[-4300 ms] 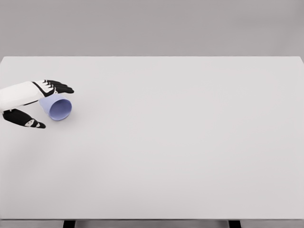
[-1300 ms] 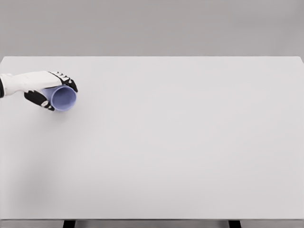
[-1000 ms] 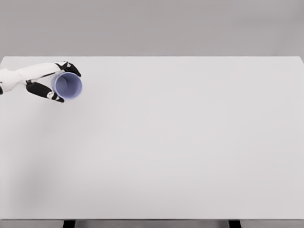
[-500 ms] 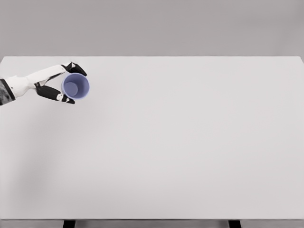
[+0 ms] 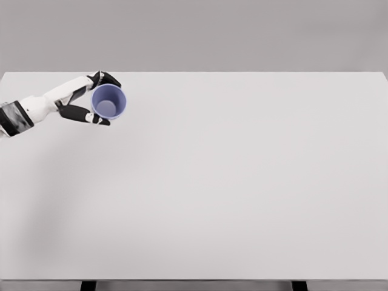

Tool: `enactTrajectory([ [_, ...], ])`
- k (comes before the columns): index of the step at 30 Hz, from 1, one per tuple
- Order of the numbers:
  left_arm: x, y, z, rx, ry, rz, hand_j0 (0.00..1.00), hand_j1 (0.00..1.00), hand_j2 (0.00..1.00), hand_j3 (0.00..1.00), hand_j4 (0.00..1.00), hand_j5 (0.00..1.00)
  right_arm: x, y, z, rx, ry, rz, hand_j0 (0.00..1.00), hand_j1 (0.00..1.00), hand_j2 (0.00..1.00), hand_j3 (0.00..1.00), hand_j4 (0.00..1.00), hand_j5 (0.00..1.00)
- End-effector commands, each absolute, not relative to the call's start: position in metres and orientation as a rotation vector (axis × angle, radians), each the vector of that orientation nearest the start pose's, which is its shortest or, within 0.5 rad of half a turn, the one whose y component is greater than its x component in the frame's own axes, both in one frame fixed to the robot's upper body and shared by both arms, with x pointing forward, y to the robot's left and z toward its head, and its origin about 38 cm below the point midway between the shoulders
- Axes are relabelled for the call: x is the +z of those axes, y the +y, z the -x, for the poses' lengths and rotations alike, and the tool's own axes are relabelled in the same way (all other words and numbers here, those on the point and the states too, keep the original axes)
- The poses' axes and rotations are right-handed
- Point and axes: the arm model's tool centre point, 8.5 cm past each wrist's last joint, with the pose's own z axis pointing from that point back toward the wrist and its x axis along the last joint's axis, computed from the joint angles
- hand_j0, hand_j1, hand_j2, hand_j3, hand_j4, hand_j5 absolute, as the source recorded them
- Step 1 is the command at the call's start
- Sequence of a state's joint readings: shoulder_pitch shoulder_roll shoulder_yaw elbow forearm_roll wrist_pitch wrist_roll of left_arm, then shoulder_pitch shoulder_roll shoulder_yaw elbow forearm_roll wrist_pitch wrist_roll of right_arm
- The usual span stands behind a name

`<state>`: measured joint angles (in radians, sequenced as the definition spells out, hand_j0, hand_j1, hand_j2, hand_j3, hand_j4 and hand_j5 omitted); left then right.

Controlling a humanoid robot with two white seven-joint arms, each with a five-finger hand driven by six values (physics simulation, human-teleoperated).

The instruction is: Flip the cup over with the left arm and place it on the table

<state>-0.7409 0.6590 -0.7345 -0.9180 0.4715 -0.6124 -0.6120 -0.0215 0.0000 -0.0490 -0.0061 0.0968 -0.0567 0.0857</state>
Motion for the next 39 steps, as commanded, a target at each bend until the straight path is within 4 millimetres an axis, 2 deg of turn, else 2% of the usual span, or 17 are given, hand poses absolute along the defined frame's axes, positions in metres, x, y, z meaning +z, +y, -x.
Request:
enactTrajectory([
  [1,0.174,0.337,-0.488,-1.122,-1.67,0.209,0.36,0.36,0.36,0.36,0.36,0.36,-0.262,-0.264,-0.022,0.055,-0.08,0.001,1.0,1.0,1.0,1.0,1.0,1.0],
  [5,0.157,0.336,-0.499,-0.944,-1.485,0.258,0.44,0.44,0.44,0.44,0.44,0.44,-0.262,-0.264,-0.022,0.055,-0.08,0.001,1.0,1.0,1.0,1.0,1.0,1.0],
  [9,0.15,0.33,-0.502,-0.907,-1.409,0.274,0.47,0.47,0.47,0.47,0.47,0.47,-0.262,-0.264,-0.022,0.055,-0.08,0.001,1.0,1.0,1.0,1.0,1.0,1.0],
  [10,0.149,0.331,-0.504,-0.885,-1.385,0.276,0.52,0.52,0.52,0.52,0.52,0.52,-0.262,-0.264,-0.022,0.055,-0.08,0.001,1.0,1.0,1.0,1.0,1.0,1.0],
  [12,0.148,0.33,-0.506,-0.846,-1.355,0.294,0.54,0.54,0.54,0.54,0.54,0.54,-0.262,-0.264,-0.022,0.055,-0.08,0.001,1.0,1.0,1.0,1.0,1.0,1.0],
  [18,0.147,0.336,-0.508,-0.762,-1.37,0.326,0.55,0.55,0.55,0.55,0.55,0.55,-0.262,-0.264,-0.022,0.055,-0.08,0.001,1.0,1.0,1.0,1.0,1.0,1.0],
  [26,0.144,0.332,-0.51,-0.709,-1.386,0.367,0.57,0.57,0.57,0.57,0.57,0.57,-0.262,-0.264,-0.022,0.055,-0.08,0.001,1.0,1.0,1.0,1.0,1.0,1.0],
  [39,0.146,0.335,-0.509,-0.719,-1.391,0.356,0.94,0.94,0.94,0.94,0.94,0.94,-0.262,-0.264,-0.022,0.055,-0.08,0.001,1.0,1.0,1.0,1.0,1.0,1.0],
])
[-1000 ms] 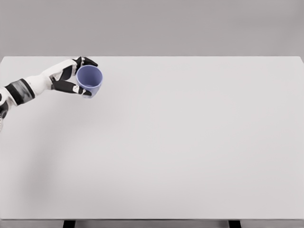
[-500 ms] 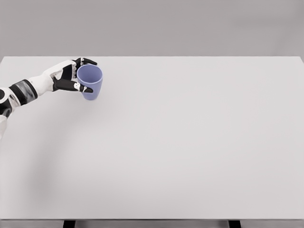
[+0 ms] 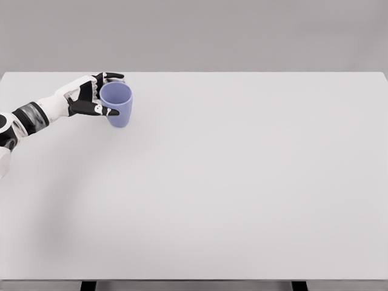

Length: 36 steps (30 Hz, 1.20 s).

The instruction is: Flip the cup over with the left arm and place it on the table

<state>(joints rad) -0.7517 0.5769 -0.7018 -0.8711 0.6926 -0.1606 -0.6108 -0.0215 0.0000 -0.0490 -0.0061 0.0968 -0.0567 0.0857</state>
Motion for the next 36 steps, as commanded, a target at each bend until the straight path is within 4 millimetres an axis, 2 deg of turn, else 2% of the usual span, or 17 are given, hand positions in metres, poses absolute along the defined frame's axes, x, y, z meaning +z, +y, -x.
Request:
enactTrajectory([
  [1,0.146,0.335,-0.509,-0.72,-1.392,0.356,0.95,0.95,0.95,0.95,0.95,0.95,-0.262,-0.264,-0.022,0.055,-0.08,0.001,1.0,1.0,1.0,1.0,1.0,1.0],
  [4,0.147,0.336,-0.508,-0.722,-1.397,0.354,1.0,1.0,1.0,1.0,1.0,1.0,-0.262,-0.264,-0.022,0.055,-0.08,0.001,1.0,1.0,1.0,1.0,1.0,1.0],
  [14,0.163,0.343,-0.511,-0.715,-1.432,0.344,1.0,1.0,1.0,1.0,1.0,1.0,-0.262,-0.264,-0.022,0.055,-0.08,0.001,1.0,1.0,1.0,1.0,1.0,1.0],
  [17,0.177,0.347,-0.515,-0.727,-1.456,0.326,1.0,1.0,1.0,1.0,1.0,1.0,-0.262,-0.264,-0.022,0.055,-0.08,0.001,1.0,1.0,1.0,1.0,1.0,1.0],
  [18,0.182,0.361,-0.513,-0.736,-1.452,0.289,1.0,1.0,1.0,1.0,1.0,1.0,-0.262,-0.264,-0.022,0.055,-0.08,0.001,1.0,1.0,1.0,1.0,1.0,1.0],
  [20,0.191,0.365,-0.514,-0.764,-1.459,0.262,1.0,1.0,1.0,1.0,1.0,1.0,-0.262,-0.264,-0.022,0.055,-0.08,0.001,1.0,1.0,1.0,1.0,1.0,1.0],
  [21,0.202,0.368,-0.515,-0.782,-1.485,0.243,1.0,1.0,1.0,1.0,1.0,1.0,-0.262,-0.264,-0.022,0.055,-0.08,0.001,1.0,1.0,1.0,1.0,1.0,1.0],
  [23,0.224,0.349,-0.513,-0.93,-1.611,0.226,1.0,1.0,1.0,1.0,1.0,1.0,-0.262,-0.264,-0.022,0.055,-0.081,0.001,1.0,1.0,1.0,1.0,1.0,1.0],
  [25,0.237,0.317,-0.504,-1.109,-1.689,0.238,1.0,1.0,1.0,1.0,1.0,1.0,-0.262,-0.264,-0.022,0.055,-0.08,0.001,1.0,1.0,1.0,1.0,1.0,1.0],
  [27,0.251,0.275,-0.486,-1.38,-1.803,0.25,1.0,1.0,1.0,1.0,1.0,1.0,-0.262,-0.264,-0.022,0.055,-0.08,0.001,1.0,1.0,1.0,1.0,1.0,1.0],
  [29,0.258,0.24,-0.465,-1.592,-1.837,0.269,1.0,1.0,1.0,1.0,1.0,1.0,-0.262,-0.264,-0.022,0.055,-0.08,0.001,1.0,1.0,1.0,1.0,1.0,1.0],
  [36,0.247,0.239,-0.461,-1.62,-1.801,0.268,1.0,1.0,1.0,1.0,1.0,1.0,-0.262,-0.264,-0.022,0.055,-0.08,0.001,1.0,1.0,1.0,1.0,1.0,1.0],
])
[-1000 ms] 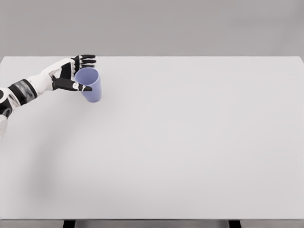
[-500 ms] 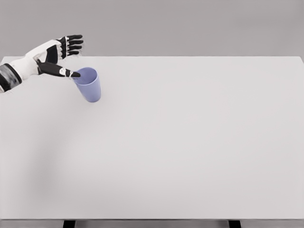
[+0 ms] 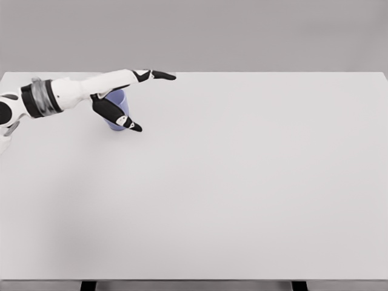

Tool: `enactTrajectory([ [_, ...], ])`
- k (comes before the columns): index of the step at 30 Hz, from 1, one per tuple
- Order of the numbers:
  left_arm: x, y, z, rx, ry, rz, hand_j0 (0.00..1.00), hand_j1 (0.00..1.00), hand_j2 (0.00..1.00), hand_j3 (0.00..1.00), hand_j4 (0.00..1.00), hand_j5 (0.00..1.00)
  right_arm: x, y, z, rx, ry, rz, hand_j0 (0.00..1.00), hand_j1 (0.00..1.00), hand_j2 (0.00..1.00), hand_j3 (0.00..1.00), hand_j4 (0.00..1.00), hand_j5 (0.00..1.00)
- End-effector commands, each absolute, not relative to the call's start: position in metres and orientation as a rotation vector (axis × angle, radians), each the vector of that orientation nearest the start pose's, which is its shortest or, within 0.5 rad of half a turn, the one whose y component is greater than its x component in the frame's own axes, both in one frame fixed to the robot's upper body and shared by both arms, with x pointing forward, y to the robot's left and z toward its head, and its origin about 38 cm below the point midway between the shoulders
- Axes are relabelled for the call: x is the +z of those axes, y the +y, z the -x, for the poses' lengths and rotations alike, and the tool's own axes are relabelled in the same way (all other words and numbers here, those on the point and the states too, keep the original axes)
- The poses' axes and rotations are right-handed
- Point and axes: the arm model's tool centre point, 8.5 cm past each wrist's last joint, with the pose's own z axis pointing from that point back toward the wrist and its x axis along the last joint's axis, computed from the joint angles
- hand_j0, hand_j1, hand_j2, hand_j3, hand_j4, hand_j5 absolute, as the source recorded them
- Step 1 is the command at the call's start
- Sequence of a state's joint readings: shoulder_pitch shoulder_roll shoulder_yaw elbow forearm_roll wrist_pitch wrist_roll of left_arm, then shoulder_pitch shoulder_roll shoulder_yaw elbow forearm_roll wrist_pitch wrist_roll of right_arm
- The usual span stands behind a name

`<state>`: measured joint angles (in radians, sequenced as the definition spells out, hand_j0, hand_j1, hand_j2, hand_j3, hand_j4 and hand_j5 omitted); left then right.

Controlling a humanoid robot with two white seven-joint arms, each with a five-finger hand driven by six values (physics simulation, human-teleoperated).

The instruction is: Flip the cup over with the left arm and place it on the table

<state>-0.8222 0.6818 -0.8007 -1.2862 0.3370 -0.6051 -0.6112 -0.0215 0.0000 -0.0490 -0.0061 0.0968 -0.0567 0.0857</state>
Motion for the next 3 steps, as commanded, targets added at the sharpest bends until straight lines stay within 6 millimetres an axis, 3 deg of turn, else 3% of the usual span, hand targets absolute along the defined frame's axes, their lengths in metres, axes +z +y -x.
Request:
enactTrajectory([
  [1,0.2459,0.2392,-0.4611,-1.633,-1.793,0.26,1.0,1.0,1.0,1.0,1.0,1.0,-0.262,-0.2641,-0.0218,0.055,-0.08,0.001,1.0,1.0,1.0,1.0,1.0,1.0],
  [3,0.2424,0.241,-0.4622,-1.664,-1.768,0.227,1.0,1.0,1.0,1.0,1.0,1.0,-0.262,-0.2641,-0.0218,0.055,-0.08,0.001,1.0,1.0,1.0,1.0,1.0,1.0],
])
